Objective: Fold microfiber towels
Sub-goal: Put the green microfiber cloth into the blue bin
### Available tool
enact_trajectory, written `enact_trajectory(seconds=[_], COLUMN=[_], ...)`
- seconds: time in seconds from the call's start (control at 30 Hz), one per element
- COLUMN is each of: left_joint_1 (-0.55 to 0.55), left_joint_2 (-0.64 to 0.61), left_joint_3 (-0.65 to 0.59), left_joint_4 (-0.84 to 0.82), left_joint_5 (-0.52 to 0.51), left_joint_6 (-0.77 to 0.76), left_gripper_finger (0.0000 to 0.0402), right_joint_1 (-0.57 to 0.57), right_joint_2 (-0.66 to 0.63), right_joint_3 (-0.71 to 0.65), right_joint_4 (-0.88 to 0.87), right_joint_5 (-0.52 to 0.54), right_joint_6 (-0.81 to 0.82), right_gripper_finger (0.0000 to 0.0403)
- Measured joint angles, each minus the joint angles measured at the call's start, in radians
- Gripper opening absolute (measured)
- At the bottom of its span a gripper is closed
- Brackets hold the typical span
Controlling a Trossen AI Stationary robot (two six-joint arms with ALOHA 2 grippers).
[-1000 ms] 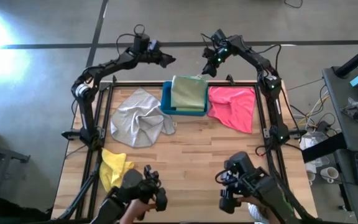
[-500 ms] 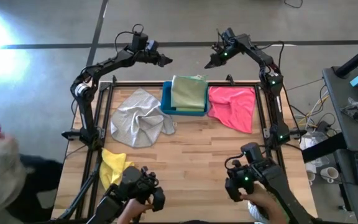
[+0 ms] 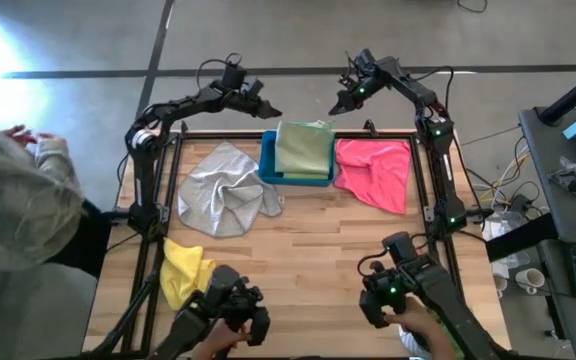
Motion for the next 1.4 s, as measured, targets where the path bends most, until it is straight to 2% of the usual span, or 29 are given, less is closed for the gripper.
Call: enact_trajectory(seconds=[0.7,0.9,1.07,1.4], left_joint_1=[-0.044,-0.059,-0.060,-0.060], left_joint_2=[0.087,0.087,0.087,0.087], left_joint_3=[0.001,0.001,0.001,0.001], left_joint_4=[0.004,0.005,0.004,0.004], left_joint_5=[0.025,0.029,0.028,-0.026], left_joint_6=[0.006,0.035,0.036,0.038], left_gripper_finger=[0.0235,0.0235,0.0235,0.0235], right_joint_1=[0.031,0.052,0.067,0.099], right_joint_2=[0.000,0.000,0.000,0.000], right_joint_3=[-0.002,-0.005,-0.005,-0.014], right_joint_4=[0.002,0.001,-0.016,-0.045], right_joint_5=[0.013,0.085,0.090,0.104], right_joint_6=[-0.046,-0.054,-0.080,-0.125], right_gripper_finger=[0.0141,0.0141,0.0141,0.0141])
